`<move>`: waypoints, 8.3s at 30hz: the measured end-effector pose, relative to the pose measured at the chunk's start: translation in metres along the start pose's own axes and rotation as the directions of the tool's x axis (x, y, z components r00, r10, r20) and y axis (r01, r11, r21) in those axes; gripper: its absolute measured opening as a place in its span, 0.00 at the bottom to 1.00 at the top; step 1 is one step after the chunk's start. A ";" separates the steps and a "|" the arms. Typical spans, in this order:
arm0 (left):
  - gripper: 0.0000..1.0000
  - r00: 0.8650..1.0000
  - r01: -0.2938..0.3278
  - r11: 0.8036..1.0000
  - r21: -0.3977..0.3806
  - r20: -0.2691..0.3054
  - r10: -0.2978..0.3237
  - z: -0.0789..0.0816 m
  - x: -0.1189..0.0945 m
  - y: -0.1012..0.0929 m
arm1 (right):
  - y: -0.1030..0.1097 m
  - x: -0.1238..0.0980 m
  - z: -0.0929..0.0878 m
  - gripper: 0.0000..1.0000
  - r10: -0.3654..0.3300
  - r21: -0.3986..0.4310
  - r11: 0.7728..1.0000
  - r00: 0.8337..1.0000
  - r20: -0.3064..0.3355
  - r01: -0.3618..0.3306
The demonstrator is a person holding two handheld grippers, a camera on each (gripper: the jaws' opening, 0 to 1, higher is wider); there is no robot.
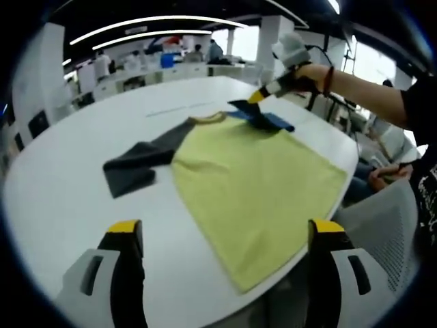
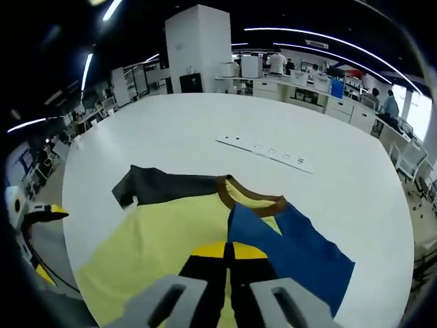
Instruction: Fold the garment on the visible template until the final outline fits inside the template.
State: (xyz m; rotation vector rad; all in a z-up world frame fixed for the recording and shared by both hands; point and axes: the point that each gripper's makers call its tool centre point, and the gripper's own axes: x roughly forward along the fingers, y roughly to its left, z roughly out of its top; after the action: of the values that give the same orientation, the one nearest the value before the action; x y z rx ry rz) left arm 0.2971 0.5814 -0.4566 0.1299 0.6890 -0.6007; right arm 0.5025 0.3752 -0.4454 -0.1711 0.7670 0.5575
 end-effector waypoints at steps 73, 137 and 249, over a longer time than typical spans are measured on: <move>0.96 1.000 -0.018 0.999 -0.026 -0.023 0.018 -0.010 0.003 0.010 | 0.145 0.072 0.018 0.00 0.253 -0.103 0.963 0.967 0.036 -0.248; 0.99 0.998 -0.064 0.998 -0.024 0.011 0.064 0.002 -0.002 0.024 | -0.032 0.007 -0.048 0.77 -0.080 0.175 0.982 0.996 0.026 0.074; 0.88 0.992 -0.125 0.989 -0.073 -0.019 0.124 -0.004 0.000 0.047 | -0.129 -0.024 -0.146 0.00 -0.136 0.200 0.962 0.959 -0.248 0.188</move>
State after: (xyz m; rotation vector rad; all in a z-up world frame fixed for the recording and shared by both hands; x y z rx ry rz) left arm 0.3212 0.6215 -0.4630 0.1074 0.7111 -0.4538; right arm 0.4689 0.2061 -0.5393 -0.0923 1.0271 0.2935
